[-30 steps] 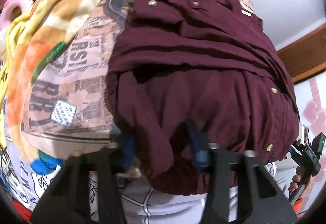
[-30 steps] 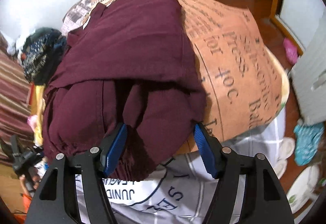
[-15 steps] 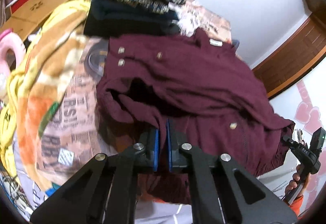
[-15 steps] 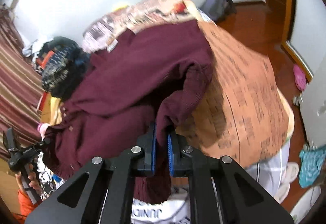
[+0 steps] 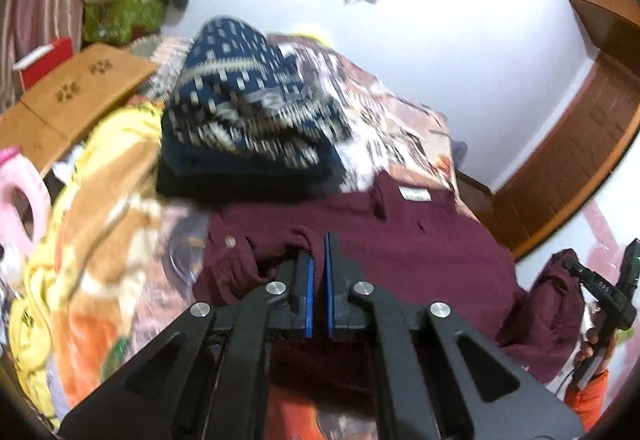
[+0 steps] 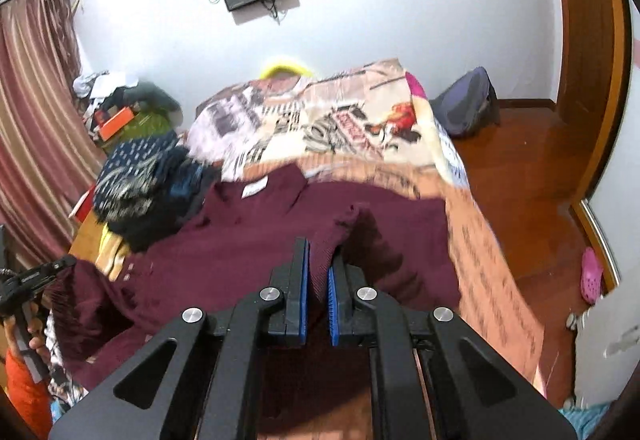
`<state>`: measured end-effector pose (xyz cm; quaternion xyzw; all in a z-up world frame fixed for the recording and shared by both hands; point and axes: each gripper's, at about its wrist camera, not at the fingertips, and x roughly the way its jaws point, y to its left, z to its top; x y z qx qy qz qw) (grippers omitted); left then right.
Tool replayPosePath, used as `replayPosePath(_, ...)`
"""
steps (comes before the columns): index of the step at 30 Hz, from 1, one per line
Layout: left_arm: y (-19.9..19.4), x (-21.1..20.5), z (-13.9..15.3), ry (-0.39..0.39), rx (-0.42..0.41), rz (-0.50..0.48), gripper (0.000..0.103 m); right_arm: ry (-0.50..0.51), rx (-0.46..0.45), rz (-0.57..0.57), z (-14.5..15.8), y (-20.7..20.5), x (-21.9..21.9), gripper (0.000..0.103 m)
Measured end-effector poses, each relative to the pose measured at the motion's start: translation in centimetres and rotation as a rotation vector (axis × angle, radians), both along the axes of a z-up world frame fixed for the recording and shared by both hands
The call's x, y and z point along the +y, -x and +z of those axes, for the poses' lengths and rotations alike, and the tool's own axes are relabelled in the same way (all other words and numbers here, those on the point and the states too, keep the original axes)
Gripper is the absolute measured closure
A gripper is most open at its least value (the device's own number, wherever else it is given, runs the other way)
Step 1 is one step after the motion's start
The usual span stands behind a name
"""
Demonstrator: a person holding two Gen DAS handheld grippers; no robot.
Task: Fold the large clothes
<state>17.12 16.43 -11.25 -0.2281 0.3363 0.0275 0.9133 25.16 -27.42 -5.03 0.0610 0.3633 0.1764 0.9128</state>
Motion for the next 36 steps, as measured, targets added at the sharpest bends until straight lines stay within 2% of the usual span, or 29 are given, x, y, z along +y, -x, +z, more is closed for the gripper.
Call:
replayPosePath(2, -1.8, 0.4, 0.0, -0.025, -0.005, 0.021, 0.100, 0.013, -0.011, -0.012, -0.1, -1.9, 0.2, 0.096)
replayPosePath(6, -5.3, 1.1, -1.0, -0.027, 0.005, 0.044, 0.100, 0.017, -0.004, -0.032, -0.8, -5.8, 0.7, 0.096)
replayPosePath(13, -11.4, 2.0, -4.0, -0.038, 0.061, 0.096, 0.100, 0.062, 0.025, -0.063, -2.3, -11.0, 1.3, 0.096)
replayPosePath(18, -14.1, 1.4, -6.2, -0.071, 0.125, 0.091, 0.100, 0.096, 0.094, -0.075, -5.0, -13.7, 1.6, 0.096)
replayPosePath(23, -15.6, 0.1, -7.4, -0.102, 0.200, 0.023, 0.097, 0.139, 0.167, -0.081, -7.6, -15.0, 1.5, 0.096)
replayPosePath(27, -15.5, -1.2, -6.6, -0.138, 0.209, -0.025, 0.087, 0.129, 0.188, -0.076, -7.5, -14.9, 1.1, 0.090)
replayPosePath(29, -14.9, -1.5, -5.6, -0.131, 0.197, -0.053, 0.076, 0.133, 0.202, -0.068, -7.1, -14.7, 1.2, 0.088)
replayPosePath(31, -14.3, -1.7, -4.6, -0.112, 0.175, -0.073, 0.057, 0.139, 0.215, -0.060, -6.6, -14.5, 1.3, 0.082)
replayPosePath(32, -14.0, -1.8, -4.1, -0.106, 0.165, -0.078, 0.052, 0.143, 0.222, -0.056, -6.3, -14.4, 1.4, 0.080)
replayPosePath(34, -13.5, -2.1, -3.2, -0.089, 0.153, -0.090, 0.042, 0.154, 0.214, -0.058, -5.4, -13.8, 1.4, 0.067)
replayPosePath(36, -12.9, -2.7, -2.3, -0.086, 0.150, -0.105, 0.040, 0.151, 0.188, -0.070, -4.3, -12.8, 1.3, 0.056)
